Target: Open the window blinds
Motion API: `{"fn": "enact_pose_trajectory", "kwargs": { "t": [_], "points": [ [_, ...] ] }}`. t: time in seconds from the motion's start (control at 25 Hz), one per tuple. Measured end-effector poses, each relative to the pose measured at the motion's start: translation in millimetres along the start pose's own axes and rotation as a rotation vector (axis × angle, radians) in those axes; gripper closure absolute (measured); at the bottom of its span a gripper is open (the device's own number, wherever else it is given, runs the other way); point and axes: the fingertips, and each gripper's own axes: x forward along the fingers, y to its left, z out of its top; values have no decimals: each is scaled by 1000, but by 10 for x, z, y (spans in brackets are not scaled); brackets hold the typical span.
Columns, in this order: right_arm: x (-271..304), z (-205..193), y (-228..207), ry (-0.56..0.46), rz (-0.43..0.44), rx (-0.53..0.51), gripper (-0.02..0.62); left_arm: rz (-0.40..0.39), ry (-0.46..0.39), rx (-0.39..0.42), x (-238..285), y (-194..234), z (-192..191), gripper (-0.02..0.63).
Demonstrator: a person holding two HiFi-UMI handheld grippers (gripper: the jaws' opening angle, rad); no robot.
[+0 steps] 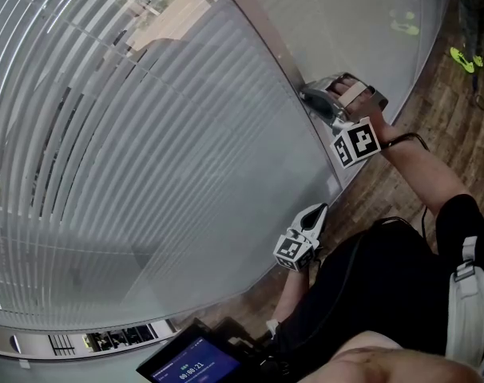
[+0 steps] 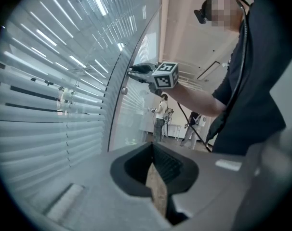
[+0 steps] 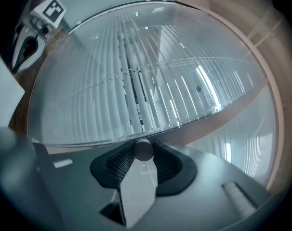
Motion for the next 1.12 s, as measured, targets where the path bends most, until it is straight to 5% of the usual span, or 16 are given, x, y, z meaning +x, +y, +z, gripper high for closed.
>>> {"fn": "enact_pose_trajectory", "kwargs": {
  "t": [0.48,0.76,1.12],
  "points": [
    [-25,-52,-154,-21,9,676,469,-16,1,-4,71,-37,-22,604],
    [11,-184,-151,-89,16,1239,469,-37,-1,-8,128,-87,-18,604],
    [28,-203,-156,-85,9,1302,469,-53,4,-3,153,-99,-12,604]
  ]
}}
